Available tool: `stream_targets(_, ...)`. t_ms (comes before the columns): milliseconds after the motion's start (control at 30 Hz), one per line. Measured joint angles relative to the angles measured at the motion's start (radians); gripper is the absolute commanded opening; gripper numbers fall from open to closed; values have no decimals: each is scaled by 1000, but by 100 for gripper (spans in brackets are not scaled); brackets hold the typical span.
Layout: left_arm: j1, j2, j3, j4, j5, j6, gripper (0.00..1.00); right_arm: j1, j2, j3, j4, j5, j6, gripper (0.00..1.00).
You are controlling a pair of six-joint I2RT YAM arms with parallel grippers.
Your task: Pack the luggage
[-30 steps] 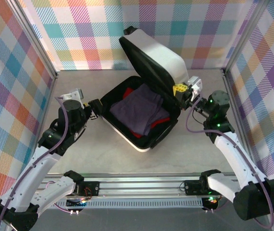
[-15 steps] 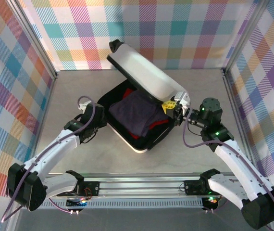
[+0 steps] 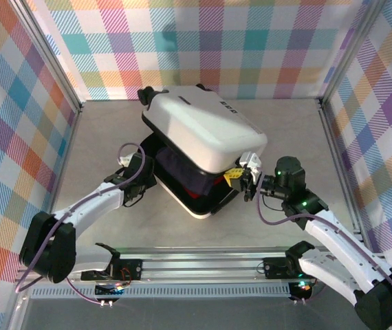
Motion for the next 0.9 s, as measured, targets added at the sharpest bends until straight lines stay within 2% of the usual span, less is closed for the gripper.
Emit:
stream_targets(133,24,55,5,86,5,-8,39,35,5,-18,2,8,45,0)
stream_targets(267,76,193,43,155,46,-2,39,82,32,-18,24,27,79,0)
stream_targets(400,132,343,174,139,85,38,40,114,74,-18,47,100,115,11)
stream_targets(533,200,523,379,164,179,73,40,107,115,24,13,262,160,21)
stream_targets(633,241,646,537,197,243,93,40,43,168,117,-25,348,215,32)
stream_targets(767,273,766,735,173,270,145,40,-138,213,246,-76,391,314,51)
stream_targets(900,288,825,888,73,254,199,40,-307,346,422,-159,383,381,56)
